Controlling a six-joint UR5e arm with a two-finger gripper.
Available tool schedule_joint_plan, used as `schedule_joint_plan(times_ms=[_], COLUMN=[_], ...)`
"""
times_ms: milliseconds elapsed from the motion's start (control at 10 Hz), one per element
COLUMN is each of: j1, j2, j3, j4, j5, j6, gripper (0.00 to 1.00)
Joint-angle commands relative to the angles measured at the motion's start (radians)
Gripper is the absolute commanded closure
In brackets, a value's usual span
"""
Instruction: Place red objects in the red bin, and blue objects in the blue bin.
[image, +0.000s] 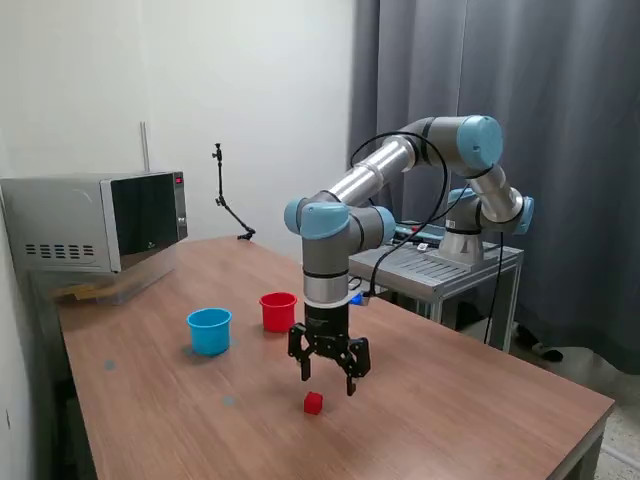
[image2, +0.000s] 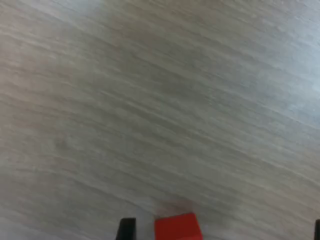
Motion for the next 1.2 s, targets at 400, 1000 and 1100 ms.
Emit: schedule_joint_plan(times_ms=[400, 1000, 1100], j1=[-0.001, -0.006, -0.006], j2=[0.043, 0.049, 0.055], j3=[-0.058, -0.059, -0.058], j4=[-0.022, -0.024, -0.024], j5=[0.0, 0.002, 0.002], j6=[-0.047, -0.061, -0.061], gripper=[0.0, 0.0, 0.0])
